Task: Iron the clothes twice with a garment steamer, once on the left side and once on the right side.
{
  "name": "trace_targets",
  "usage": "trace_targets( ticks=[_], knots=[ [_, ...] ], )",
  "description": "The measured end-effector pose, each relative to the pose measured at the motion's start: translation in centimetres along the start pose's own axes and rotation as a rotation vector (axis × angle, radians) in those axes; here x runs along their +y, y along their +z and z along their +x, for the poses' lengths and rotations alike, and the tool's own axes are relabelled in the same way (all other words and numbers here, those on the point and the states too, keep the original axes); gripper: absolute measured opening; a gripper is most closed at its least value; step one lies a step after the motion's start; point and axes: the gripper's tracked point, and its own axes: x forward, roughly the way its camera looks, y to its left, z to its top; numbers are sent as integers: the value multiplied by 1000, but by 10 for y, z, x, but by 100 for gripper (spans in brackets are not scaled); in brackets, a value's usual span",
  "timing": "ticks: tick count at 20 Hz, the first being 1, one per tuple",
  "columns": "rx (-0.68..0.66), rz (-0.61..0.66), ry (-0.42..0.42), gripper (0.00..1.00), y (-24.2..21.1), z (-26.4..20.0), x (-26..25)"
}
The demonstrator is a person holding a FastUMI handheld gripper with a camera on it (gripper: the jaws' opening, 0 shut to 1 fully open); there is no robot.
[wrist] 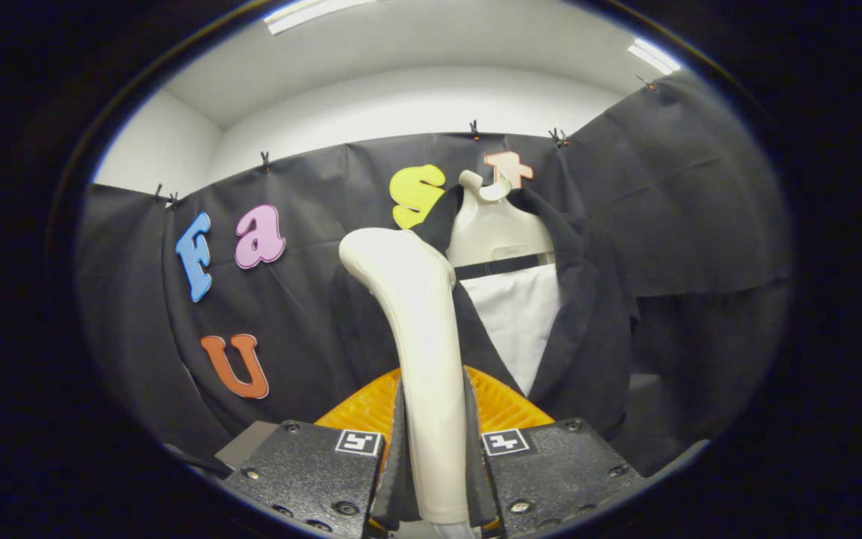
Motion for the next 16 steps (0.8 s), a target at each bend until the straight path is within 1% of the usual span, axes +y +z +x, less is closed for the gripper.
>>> trace_targets(
  ticks=[8,16],
  knots=[
    [33,-52,-18,36,-37,-4,-8],
    [91,-57,-36,36,-81,-11,-26]
  ],
)
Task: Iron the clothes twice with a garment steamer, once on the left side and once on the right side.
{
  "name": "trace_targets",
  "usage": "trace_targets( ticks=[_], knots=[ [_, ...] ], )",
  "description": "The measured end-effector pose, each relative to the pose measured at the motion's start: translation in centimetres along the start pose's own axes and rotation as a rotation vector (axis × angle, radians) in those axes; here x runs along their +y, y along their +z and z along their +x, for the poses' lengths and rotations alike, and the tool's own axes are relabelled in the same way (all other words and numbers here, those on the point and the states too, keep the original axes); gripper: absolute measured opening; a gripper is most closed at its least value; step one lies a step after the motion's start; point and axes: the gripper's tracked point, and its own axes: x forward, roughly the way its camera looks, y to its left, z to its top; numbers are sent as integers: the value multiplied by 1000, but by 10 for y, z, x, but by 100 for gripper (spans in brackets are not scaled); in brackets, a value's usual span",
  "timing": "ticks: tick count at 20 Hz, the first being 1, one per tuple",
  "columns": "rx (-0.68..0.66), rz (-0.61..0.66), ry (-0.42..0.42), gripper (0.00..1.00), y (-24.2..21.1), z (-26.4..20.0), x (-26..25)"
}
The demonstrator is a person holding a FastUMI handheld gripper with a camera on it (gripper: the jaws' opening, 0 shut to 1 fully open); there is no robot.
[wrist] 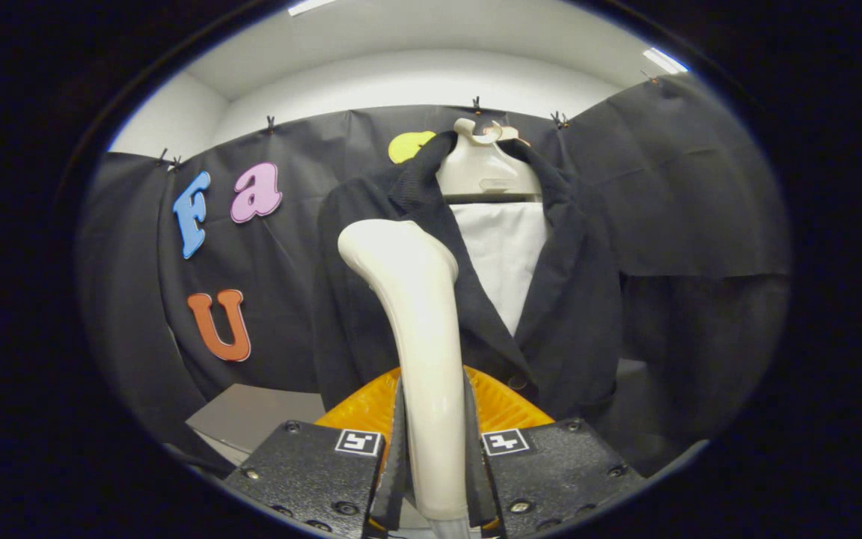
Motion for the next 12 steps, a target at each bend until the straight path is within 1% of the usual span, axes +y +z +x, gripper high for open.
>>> trace_targets(
  ticks=[7,12],
  knots=[
    [48,4,-26,36,-36,-1,-18],
    [79,-2,-26,36,-64,-5,-28]
  ],
)
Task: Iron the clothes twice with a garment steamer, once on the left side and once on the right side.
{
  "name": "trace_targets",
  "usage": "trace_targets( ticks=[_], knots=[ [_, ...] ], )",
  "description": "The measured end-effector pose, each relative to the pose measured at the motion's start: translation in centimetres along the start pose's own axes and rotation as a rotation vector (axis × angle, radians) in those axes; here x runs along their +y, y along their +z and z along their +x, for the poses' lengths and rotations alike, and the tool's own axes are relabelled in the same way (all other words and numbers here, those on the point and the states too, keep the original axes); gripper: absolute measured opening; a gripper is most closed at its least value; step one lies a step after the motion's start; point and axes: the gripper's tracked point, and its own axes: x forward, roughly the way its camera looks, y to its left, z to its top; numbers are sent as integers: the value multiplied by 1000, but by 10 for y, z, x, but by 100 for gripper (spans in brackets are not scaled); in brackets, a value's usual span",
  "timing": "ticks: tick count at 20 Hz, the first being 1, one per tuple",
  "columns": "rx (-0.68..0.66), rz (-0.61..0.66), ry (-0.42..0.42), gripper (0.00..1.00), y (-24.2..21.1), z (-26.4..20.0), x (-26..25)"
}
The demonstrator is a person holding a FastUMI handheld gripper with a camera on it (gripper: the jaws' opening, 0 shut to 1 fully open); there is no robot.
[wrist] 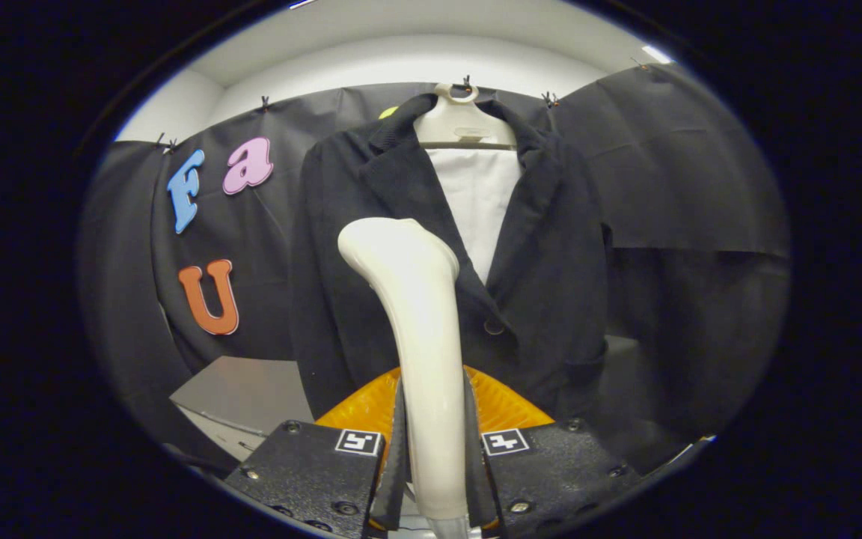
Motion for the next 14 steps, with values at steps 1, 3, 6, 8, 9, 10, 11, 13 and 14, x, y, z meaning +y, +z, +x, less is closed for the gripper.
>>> trace_targets(
  ticks=[1,3,6,8,9,10,11,13,14],
  knots=[
    [9,2,4,36,-6,1,-1],
    [30,5,8,36,-18,1,-5],
    [76,10,12,36,-42,3,-11],
    [90,24,10,36,-53,6,-15],
    [96,11,4,36,-58,7,-17],
    [100,12,3,36,-63,6,-21],
    [109,15,6,36,-68,7,-22],
    [120,21,6,36,-79,7,-25],
    [120,20,7,36,-85,7,-28]
  ],
)
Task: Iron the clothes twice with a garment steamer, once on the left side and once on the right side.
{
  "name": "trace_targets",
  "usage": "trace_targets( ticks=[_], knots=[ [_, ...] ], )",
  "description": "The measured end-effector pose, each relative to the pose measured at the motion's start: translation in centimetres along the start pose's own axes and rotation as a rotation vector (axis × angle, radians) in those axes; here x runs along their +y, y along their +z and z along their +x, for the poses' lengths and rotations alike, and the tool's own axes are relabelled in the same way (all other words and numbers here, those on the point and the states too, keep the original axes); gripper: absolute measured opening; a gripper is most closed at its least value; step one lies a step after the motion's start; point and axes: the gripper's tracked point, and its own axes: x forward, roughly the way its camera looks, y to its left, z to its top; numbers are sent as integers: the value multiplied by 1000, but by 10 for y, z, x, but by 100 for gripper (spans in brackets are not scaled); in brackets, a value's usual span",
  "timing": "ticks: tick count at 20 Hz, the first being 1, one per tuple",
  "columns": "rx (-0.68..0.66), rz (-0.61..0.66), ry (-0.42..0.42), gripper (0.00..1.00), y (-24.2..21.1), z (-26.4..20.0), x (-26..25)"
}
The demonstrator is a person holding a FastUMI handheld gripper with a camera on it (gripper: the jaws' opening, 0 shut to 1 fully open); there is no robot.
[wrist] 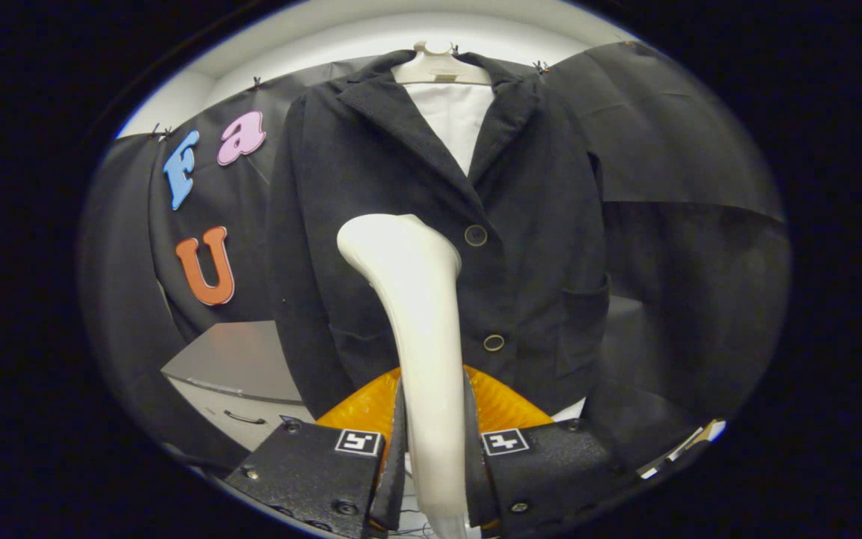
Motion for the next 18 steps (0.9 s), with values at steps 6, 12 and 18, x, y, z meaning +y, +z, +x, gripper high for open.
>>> trace_targets(
  ticks=[6,12,18],
  knots=[
    [60,-11,4,36,-51,8,-10],
    [112,-27,-1,36,-92,17,-14],
    [177,-29,-12,36,-143,23,-16]
  ],
)
